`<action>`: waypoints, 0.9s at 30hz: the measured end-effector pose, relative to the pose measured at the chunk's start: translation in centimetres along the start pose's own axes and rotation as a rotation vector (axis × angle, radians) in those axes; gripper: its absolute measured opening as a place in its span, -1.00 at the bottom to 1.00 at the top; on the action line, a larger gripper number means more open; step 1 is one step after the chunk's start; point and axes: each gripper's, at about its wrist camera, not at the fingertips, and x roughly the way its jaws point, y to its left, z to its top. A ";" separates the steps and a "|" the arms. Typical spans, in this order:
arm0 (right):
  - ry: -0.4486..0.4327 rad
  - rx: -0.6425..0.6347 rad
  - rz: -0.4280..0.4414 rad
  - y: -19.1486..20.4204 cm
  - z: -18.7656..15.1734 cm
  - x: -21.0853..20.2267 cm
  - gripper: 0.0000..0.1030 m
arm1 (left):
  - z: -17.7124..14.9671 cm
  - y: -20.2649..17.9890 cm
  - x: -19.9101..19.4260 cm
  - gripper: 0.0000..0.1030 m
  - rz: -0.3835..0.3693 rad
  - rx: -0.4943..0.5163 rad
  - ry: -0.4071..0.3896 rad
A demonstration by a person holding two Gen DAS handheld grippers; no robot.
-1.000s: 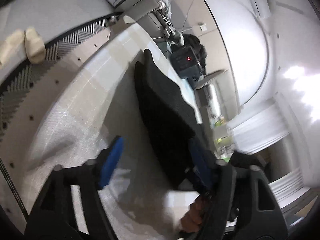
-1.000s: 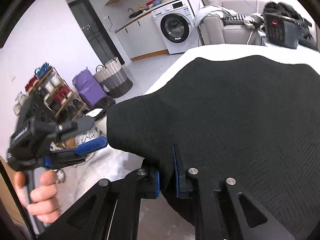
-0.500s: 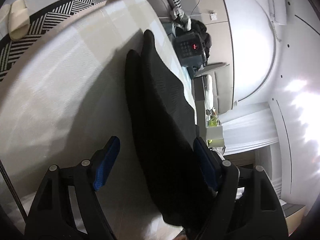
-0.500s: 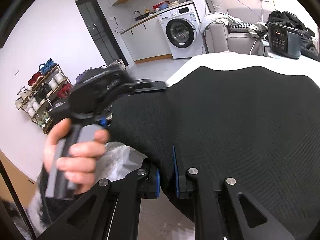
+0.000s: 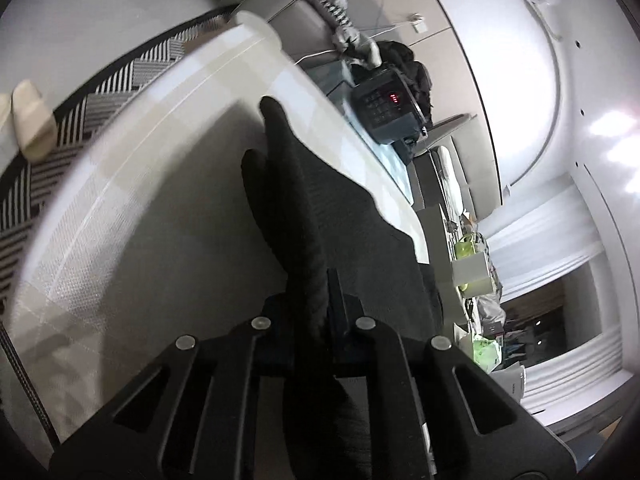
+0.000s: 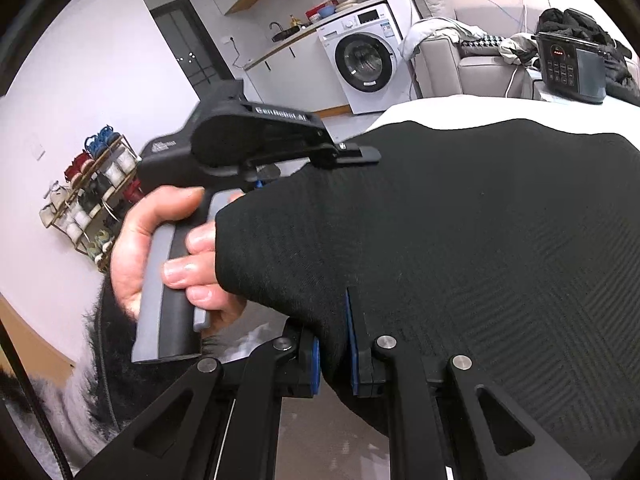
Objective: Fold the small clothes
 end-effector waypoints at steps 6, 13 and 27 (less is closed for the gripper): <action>-0.106 0.078 0.070 -1.7 0.1 -3.3 -0.80 | -0.3 -7.3 -1.2 -0.86 0.021 0.130 -0.015; -0.335 0.226 0.082 -7.0 0.2 -11.3 -0.79 | -2.0 -21.2 3.3 -0.85 0.004 0.332 0.034; -0.505 0.569 -0.231 -20.3 -7.4 -24.6 -0.77 | -14.7 -38.6 25.5 -0.29 -0.080 0.578 0.341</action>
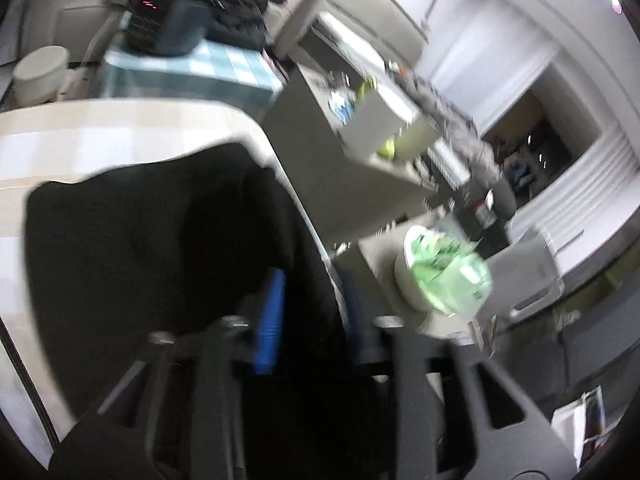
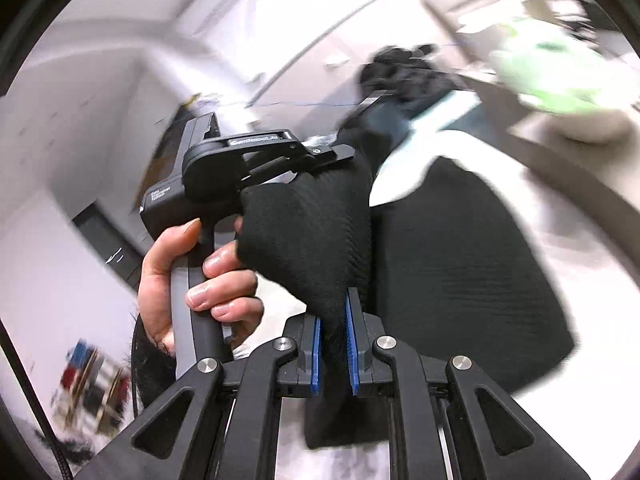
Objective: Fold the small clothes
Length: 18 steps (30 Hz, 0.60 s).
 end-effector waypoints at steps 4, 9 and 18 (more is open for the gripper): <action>0.069 0.068 -0.191 -5.4 0.1 0.5 -0.09 | -1.1 0.1 2.3 0.16 0.035 -0.019 0.050; 0.069 0.105 -0.161 -8.8 1.0 -0.3 -0.08 | -5.2 1.4 -0.9 0.32 0.238 0.095 -0.009; 0.097 -0.019 -0.140 -7.6 2.6 0.1 -0.08 | -11.0 4.9 -6.1 0.33 0.388 0.109 -0.046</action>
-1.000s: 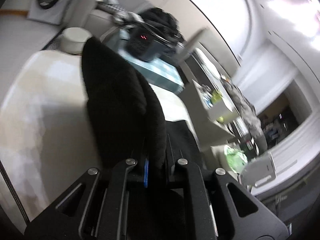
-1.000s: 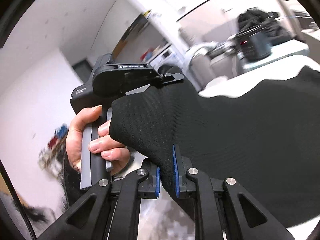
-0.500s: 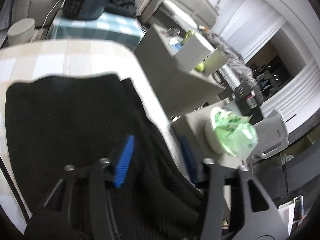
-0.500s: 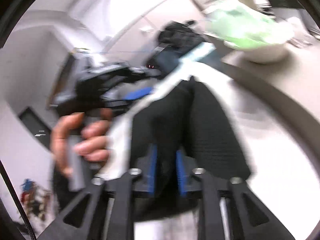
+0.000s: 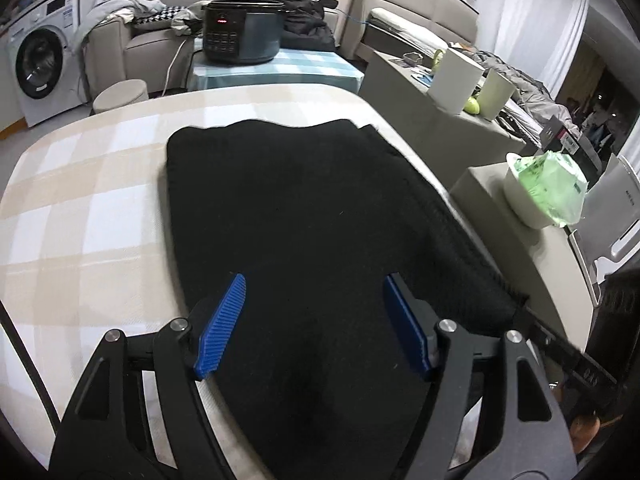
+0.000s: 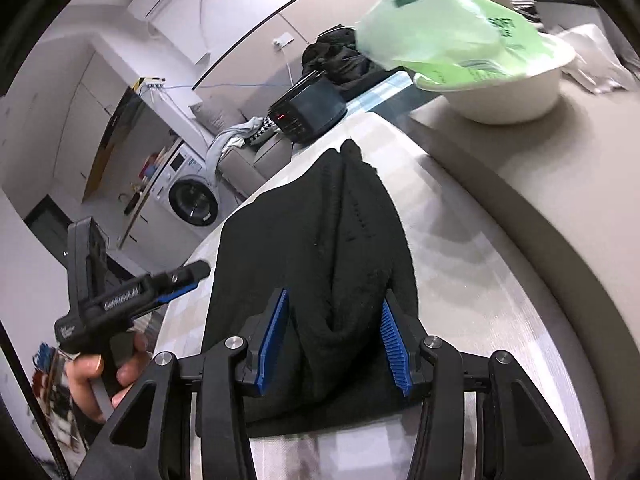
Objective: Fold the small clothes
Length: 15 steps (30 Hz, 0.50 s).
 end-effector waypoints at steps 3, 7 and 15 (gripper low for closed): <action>0.012 -0.013 -0.015 0.7 -0.4 0.4 -0.08 | -1.3 1.7 -0.7 0.34 -0.005 -0.029 0.012; 0.030 -0.028 -0.053 1.3 -0.2 1.6 -0.09 | -2.7 3.3 -0.5 0.34 -0.012 -0.066 0.042; 0.040 -0.083 -0.083 2.1 0.6 2.6 -0.53 | -5.3 5.9 0.0 0.34 0.008 -0.119 0.075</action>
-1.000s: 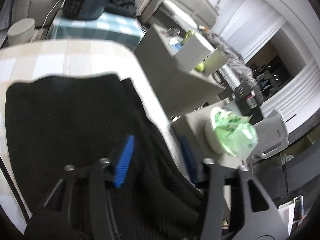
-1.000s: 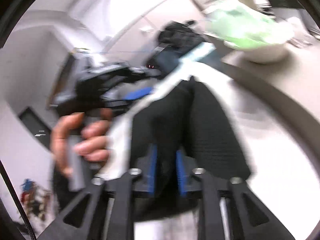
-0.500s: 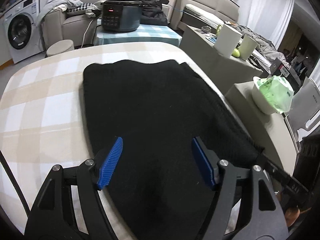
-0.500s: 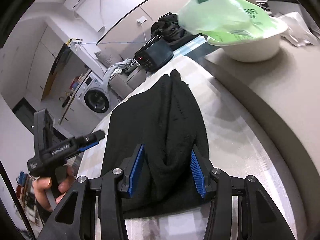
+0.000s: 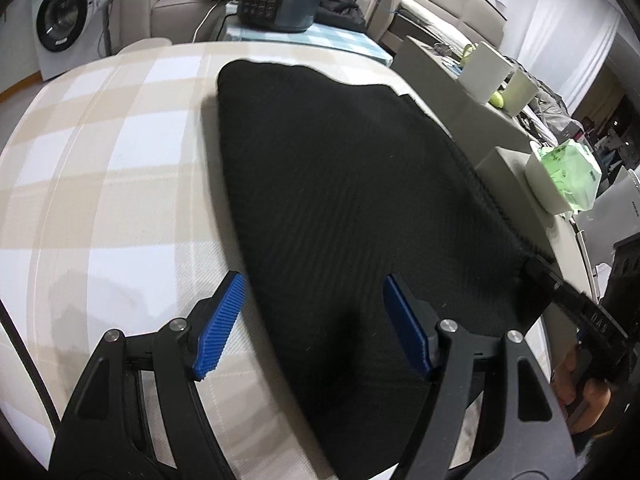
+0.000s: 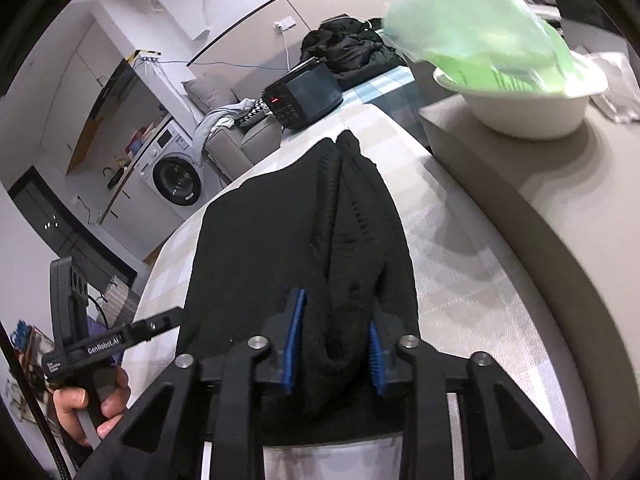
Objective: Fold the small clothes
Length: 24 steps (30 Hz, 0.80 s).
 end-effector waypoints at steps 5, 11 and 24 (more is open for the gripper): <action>-0.004 0.003 0.004 0.4 0.4 0.0 -0.76 | -1.1 1.5 -0.2 0.34 0.007 -0.023 0.014; -0.076 0.021 0.064 1.4 1.3 -3.0 -0.80 | -1.7 2.6 -0.6 0.34 0.012 -0.033 0.021; 0.012 0.009 -0.113 -1.1 -1.1 -1.8 -0.79 | -3.0 4.2 -0.4 0.41 0.010 -0.042 0.036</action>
